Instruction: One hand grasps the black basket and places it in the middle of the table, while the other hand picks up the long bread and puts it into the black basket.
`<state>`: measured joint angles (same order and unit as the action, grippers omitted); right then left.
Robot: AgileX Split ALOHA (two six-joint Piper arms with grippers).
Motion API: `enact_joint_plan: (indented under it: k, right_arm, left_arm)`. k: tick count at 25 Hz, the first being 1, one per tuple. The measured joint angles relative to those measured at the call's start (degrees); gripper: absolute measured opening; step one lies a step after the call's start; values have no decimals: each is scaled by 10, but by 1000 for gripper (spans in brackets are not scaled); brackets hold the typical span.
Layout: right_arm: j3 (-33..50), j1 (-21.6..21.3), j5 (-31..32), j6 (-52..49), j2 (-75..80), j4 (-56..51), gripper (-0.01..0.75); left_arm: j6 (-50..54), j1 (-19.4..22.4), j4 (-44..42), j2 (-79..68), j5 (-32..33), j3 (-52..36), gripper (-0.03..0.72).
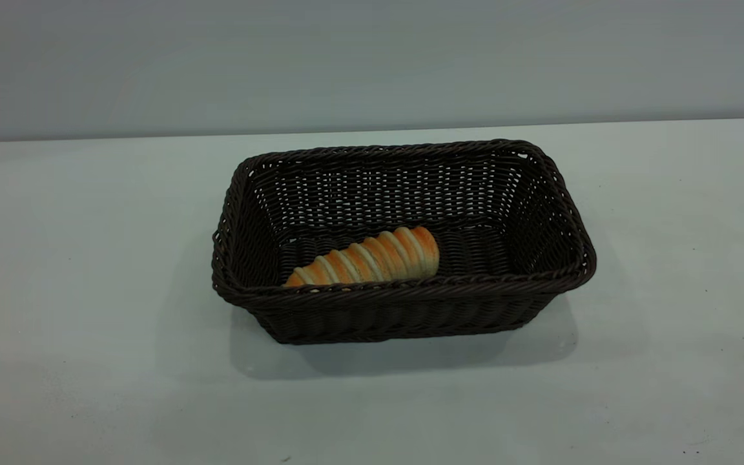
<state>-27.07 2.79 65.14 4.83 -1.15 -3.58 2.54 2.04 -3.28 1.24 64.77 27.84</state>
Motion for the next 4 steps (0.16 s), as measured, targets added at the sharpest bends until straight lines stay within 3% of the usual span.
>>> enact_joint_plan:
  k: [4]
  right_arm:
    - [0,0,0,0,0,0,469]
  left_arm:
    - [0,0,0,0,0,0,568]
